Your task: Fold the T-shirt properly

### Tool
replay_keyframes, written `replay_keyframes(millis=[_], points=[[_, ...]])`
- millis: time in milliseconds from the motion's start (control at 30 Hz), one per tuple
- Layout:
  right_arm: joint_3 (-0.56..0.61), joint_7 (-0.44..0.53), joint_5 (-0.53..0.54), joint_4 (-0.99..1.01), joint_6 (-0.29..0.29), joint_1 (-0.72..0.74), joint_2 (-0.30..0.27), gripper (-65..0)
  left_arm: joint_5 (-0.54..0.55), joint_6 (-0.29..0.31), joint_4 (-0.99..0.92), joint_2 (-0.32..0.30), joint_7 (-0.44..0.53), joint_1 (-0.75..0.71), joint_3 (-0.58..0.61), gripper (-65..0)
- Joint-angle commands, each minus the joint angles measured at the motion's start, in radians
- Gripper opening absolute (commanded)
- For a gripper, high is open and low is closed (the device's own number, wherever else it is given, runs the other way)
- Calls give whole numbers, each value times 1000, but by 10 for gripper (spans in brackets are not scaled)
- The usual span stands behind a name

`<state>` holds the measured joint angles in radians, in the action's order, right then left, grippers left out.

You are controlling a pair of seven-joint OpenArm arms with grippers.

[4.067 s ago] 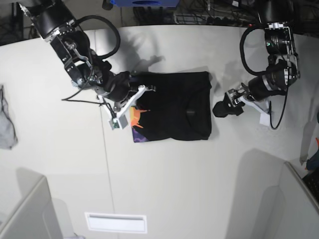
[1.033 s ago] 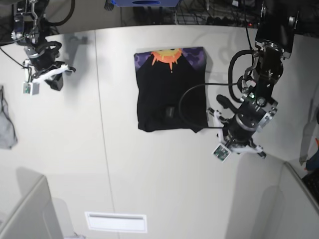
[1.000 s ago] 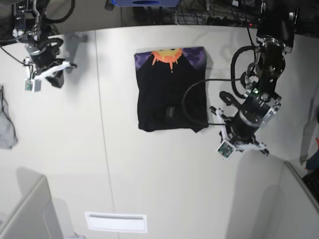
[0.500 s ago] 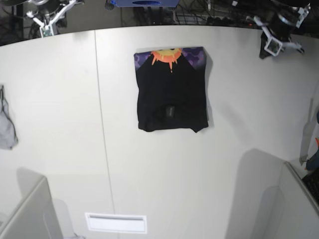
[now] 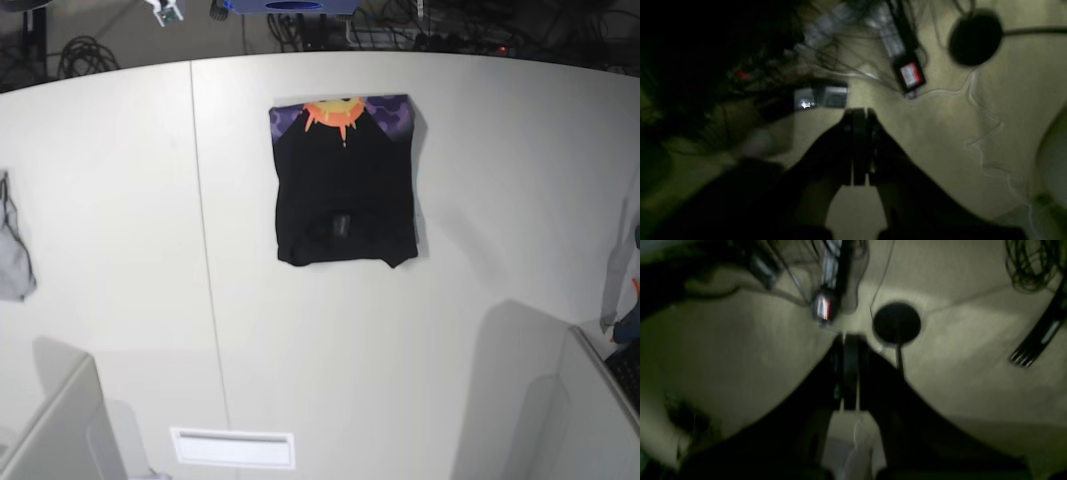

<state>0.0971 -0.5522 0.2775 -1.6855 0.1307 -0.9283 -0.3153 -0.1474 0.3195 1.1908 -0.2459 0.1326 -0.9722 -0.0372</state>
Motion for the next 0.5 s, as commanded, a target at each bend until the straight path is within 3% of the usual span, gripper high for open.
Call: replay_keyframes(millis=[0, 100, 167, 267, 367, 433, 467], points=[[37, -6, -8, 74, -3, 45, 3, -650, 25, 2, -88, -8, 22, 54, 33, -650], [117, 7, -14, 404, -3, 214, 77, -650, 79, 2, -374, -8, 22, 258, 152, -650], [143, 77, -16, 674, -3, 309, 132, -650, 101, 2, -572, -2, 23, 376, 222, -650], [194, 381, -17, 1149, -1, 472, 199, -650, 151, -26, -863, 32, 37, 562, 314, -650], [258, 826, -17, 1605, -1, 616, 259, -650, 183, -84, -1078, 47, 147, 683, 362, -650], [300, 1007, -17, 1686, -1, 661, 285, -650, 185, -116, -1101, 47, 212, 700, 389, -650], [310, 1024, -17, 1686, -1, 662, 287, -650, 185, -128, -1101, 46, 224, 700, 400, -650]])
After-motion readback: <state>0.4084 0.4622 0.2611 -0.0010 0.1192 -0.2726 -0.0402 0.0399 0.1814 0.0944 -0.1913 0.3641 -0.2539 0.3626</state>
